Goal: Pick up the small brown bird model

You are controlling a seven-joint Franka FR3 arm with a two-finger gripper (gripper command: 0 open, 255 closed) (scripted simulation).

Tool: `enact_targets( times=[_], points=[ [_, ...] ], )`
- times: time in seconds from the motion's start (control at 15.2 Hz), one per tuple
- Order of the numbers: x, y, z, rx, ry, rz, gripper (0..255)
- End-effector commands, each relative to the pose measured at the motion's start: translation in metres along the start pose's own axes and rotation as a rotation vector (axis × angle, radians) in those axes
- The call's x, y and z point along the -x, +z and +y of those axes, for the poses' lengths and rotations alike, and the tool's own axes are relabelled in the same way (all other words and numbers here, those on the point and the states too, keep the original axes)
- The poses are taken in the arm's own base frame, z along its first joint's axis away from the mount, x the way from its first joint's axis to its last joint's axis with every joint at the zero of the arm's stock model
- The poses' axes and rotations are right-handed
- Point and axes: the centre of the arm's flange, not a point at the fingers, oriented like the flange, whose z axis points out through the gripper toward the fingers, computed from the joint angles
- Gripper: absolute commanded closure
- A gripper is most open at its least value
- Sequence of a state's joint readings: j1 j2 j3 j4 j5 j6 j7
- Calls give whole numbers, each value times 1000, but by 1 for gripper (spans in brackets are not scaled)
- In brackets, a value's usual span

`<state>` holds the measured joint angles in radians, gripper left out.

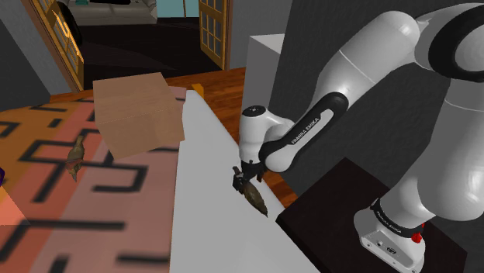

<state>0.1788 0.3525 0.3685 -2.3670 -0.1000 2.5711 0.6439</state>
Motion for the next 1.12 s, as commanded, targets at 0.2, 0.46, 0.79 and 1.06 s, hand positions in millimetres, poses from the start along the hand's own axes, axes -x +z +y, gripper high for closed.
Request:
enact_targets(
  times=[0.2,0.46,0.79,1.06],
  points=[
    [-4,27,-2,0,0,0,0],
    [-5,36,-2,0,0,0,0],
    [-5,36,-3,0,0,0,255],
    [-5,35,-2,0,0,0,255]
  ],
)
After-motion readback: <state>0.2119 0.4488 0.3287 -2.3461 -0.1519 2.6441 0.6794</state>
